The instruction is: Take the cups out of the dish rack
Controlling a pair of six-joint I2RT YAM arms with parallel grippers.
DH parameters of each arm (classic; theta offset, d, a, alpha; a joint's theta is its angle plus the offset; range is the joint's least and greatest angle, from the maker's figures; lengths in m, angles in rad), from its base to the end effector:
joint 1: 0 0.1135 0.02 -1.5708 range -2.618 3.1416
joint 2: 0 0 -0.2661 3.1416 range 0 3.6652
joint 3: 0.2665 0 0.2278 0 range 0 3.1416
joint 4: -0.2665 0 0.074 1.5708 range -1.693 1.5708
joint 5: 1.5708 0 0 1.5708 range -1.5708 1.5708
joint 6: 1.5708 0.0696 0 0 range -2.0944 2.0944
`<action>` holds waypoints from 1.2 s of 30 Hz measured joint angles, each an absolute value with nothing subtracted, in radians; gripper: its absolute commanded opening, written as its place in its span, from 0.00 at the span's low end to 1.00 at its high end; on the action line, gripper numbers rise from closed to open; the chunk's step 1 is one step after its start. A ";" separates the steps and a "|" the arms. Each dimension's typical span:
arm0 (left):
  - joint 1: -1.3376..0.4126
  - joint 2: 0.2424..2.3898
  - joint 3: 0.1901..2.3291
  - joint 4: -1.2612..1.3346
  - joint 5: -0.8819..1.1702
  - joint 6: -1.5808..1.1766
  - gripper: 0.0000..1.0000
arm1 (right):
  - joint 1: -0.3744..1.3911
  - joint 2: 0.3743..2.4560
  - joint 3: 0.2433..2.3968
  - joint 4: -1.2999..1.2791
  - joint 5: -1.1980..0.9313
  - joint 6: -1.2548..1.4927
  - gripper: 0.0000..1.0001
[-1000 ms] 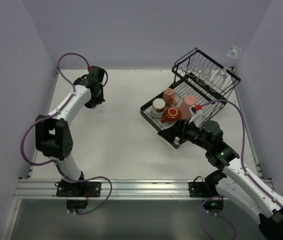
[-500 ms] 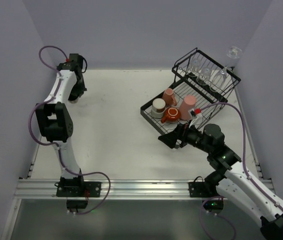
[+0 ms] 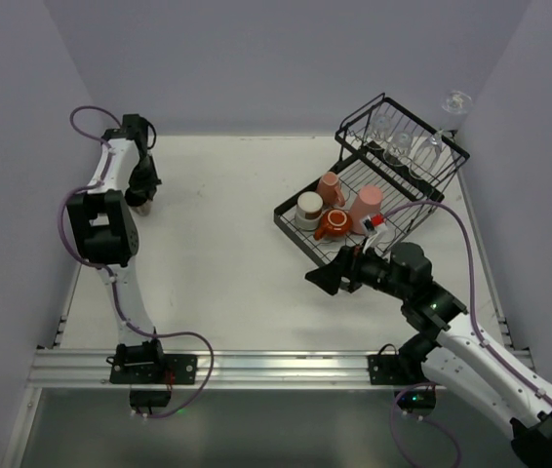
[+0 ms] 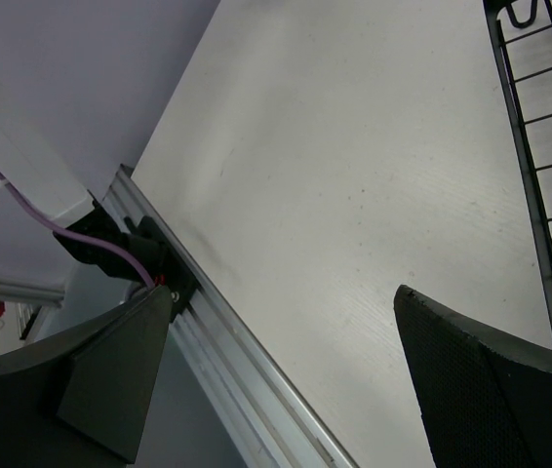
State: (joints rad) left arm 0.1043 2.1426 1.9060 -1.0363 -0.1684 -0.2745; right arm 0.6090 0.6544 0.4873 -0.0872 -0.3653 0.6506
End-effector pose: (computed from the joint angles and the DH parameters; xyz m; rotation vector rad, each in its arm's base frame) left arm 0.4300 0.0567 0.2077 -0.5668 2.7669 0.2015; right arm 0.1253 0.1177 0.2631 -0.2399 1.9719 1.1892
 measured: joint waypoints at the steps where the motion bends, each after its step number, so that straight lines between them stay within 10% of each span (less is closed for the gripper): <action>1: 0.105 2.151 1.908 -1.036 -0.161 -0.270 0.06 | 0.612 0.655 0.487 -0.089 -0.365 0.651 0.99; 6: 0.115 2.183 1.922 -1.031 -0.137 -0.260 0.16 | 0.619 0.660 0.486 -0.091 -0.357 0.651 0.99; 21: 0.134 2.179 1.934 -0.988 -0.123 -0.241 1.00 | 0.624 0.722 0.520 -0.129 -0.249 0.622 0.99; 36: 0.103 1.510 1.681 -0.551 0.035 -0.368 1.00 | 0.624 0.933 0.688 -0.159 0.080 0.562 0.89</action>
